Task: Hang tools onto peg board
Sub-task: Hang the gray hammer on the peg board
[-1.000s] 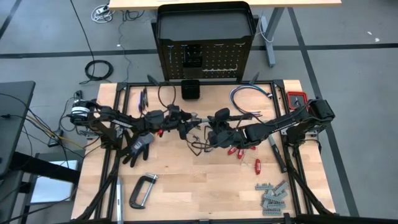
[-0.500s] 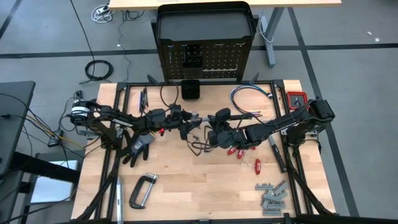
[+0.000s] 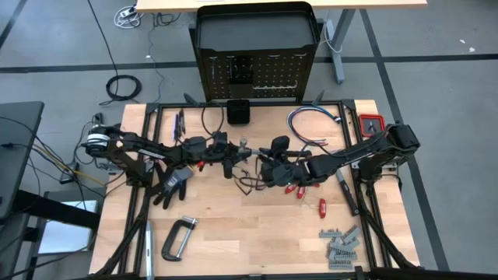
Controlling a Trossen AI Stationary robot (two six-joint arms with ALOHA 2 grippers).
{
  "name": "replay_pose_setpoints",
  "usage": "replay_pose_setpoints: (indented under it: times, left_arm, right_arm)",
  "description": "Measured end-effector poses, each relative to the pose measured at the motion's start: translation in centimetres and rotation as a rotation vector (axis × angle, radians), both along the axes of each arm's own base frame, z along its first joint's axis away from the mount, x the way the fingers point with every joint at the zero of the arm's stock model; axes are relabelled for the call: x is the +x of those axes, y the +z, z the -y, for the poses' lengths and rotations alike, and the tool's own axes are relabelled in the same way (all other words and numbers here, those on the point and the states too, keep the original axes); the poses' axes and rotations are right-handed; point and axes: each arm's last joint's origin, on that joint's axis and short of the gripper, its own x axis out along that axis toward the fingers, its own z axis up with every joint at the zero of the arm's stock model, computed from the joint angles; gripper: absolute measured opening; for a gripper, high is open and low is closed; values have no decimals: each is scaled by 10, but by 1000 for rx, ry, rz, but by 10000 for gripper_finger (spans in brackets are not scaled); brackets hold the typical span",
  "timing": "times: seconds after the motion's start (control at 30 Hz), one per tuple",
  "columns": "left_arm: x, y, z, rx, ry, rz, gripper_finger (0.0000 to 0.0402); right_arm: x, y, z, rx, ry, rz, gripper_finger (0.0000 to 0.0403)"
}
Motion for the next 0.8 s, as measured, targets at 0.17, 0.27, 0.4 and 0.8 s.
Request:
replay_pose_setpoints:
  times: [0.17,0.27,0.4,0.8]
  left_arm:
    - [-23,25,1,84,33,-76,83]
    - [-40,36,7,116,12,-147,83]
    - [-67,48,12,103,84,-218,83]
    - [-118,73,23,-2,162,-175,83]
  right_arm:
    - [-31,41,-14,121,77,68,155]
    - [-54,66,-7,187,45,121,170]
    - [-74,82,7,205,7,144,191]
    - [-1,42,19,16,9,59,265]
